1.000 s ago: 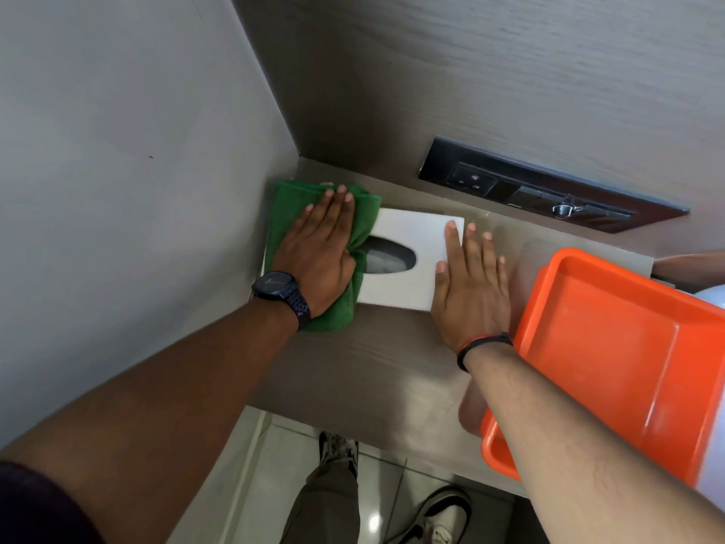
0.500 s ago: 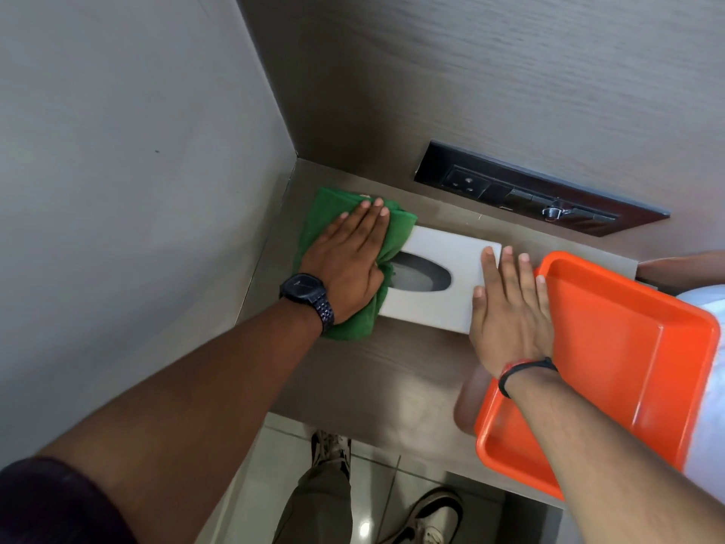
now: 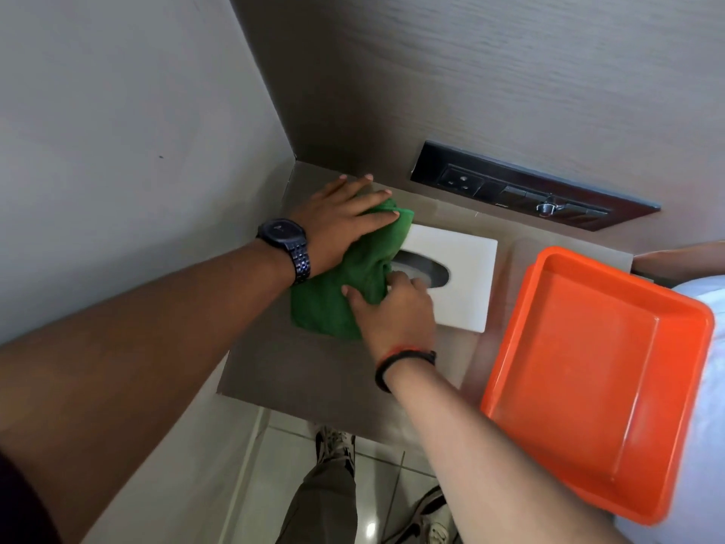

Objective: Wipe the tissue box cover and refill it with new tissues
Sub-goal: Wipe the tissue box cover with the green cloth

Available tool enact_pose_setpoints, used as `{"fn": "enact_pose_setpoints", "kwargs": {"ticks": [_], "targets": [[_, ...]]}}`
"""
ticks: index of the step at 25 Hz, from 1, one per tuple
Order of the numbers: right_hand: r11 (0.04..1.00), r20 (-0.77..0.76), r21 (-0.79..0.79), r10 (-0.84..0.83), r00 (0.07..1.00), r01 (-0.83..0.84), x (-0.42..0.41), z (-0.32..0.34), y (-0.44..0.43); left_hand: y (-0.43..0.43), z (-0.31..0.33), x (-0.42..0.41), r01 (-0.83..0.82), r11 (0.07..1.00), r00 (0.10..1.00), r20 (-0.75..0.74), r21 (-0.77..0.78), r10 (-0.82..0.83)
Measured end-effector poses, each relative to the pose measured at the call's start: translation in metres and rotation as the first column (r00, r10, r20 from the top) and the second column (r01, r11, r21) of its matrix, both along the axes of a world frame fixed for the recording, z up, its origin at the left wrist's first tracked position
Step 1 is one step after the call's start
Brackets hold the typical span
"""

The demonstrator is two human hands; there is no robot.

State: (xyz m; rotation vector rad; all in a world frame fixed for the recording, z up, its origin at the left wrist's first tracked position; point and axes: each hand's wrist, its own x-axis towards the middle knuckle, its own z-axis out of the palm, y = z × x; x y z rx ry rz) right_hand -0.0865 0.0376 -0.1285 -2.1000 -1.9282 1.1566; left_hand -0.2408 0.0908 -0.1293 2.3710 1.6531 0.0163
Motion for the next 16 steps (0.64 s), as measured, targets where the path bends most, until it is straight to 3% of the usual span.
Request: {"fn": "enact_pose_setpoints", "kwargs": {"ticks": [6,11,16], "targets": [[0.998,-0.159,0.06,0.008,0.987,0.002,-0.009,0.009,0.004,0.018,0.017,0.002,0.312,0.948,0.922,-0.224,-0.057,-0.317],[0.999,-0.388,0.051,0.002,0.922,0.02,0.047,0.024,0.013,0.028,0.045,0.016,0.234,0.966,0.958,-0.142,-0.11,-0.248],[0.99,-0.519,0.027,-0.107,0.848,0.142,0.158,0.037,0.023,0.052,0.067,0.127,0.311,0.947,0.941,-0.115,-0.077,-0.318]]}}
